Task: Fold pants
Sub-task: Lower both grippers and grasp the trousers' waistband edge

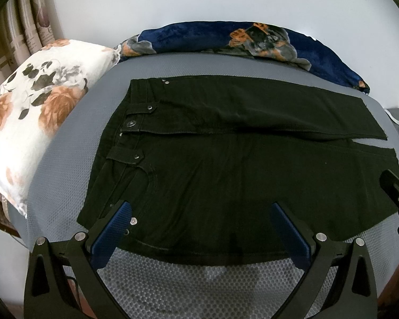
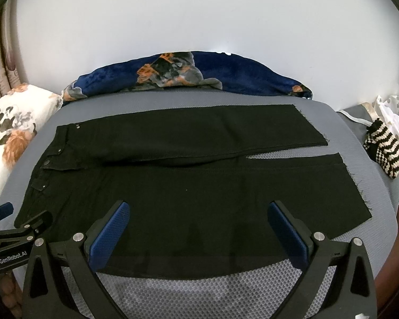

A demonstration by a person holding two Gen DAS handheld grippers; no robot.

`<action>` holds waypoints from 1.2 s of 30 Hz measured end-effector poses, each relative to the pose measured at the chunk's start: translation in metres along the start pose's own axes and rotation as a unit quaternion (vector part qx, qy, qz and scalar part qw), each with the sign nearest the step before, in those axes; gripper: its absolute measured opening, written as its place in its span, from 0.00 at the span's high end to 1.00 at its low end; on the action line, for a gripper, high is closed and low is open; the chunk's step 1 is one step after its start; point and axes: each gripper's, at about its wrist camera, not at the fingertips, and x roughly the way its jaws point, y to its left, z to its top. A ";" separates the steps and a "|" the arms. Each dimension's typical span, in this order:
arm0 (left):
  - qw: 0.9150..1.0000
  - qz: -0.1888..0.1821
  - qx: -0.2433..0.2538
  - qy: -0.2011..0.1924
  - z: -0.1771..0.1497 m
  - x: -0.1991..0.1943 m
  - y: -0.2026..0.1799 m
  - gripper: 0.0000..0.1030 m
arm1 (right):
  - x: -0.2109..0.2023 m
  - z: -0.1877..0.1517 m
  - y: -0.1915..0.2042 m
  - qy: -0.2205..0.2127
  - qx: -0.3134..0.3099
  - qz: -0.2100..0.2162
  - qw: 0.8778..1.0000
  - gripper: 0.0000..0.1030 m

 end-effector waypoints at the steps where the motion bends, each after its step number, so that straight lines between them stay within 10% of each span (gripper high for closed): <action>1: 1.000 0.001 0.000 0.000 0.000 0.000 0.000 0.00 | 0.000 0.000 0.000 -0.001 0.000 0.000 1.000 0.00; 15: 1.000 -0.005 -0.003 0.000 0.013 0.006 0.009 0.00 | 0.005 0.010 0.004 -0.007 -0.002 0.014 1.000 0.00; 27: 0.997 -0.038 -0.044 -0.054 0.083 0.025 0.097 0.01 | 0.016 0.054 -0.008 -0.043 0.020 0.109 0.993 0.00; 36: 0.990 -0.100 -0.098 -0.031 0.123 0.082 0.165 0.23 | 0.061 0.089 0.007 -0.012 0.033 0.142 0.989 0.00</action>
